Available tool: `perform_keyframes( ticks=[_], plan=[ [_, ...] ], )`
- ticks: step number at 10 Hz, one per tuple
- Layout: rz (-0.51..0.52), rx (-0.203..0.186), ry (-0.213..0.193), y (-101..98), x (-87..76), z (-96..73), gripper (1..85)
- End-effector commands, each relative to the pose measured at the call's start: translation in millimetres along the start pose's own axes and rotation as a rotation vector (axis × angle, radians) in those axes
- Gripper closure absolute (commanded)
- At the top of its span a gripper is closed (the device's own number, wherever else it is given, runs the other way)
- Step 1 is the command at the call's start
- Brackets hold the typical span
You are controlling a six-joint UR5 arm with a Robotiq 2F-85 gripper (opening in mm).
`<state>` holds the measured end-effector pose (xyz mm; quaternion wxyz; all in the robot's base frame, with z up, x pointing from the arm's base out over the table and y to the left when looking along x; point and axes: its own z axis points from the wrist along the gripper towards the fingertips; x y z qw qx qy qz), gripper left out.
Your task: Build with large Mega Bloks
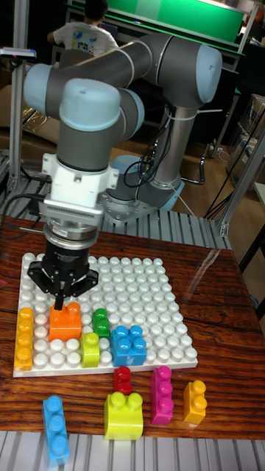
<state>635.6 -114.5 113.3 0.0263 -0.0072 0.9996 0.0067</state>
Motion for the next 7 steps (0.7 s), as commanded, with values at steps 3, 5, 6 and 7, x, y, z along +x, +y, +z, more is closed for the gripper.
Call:
perform_keyframes(
  ticks=[3,5,6,7],
  plan=[
    [-0.002,-0.050,-0.029,-6.8,4.6,-6.2,84.7],
    [0.003,-0.052,-0.047,-5.4,0.4,-8.2,84.7],
    [0.008,-0.054,-0.064,-4.9,-3.0,-11.1,84.7],
    [0.017,-0.045,-0.059,-5.6,-1.0,-14.9,84.7]
  ],
)
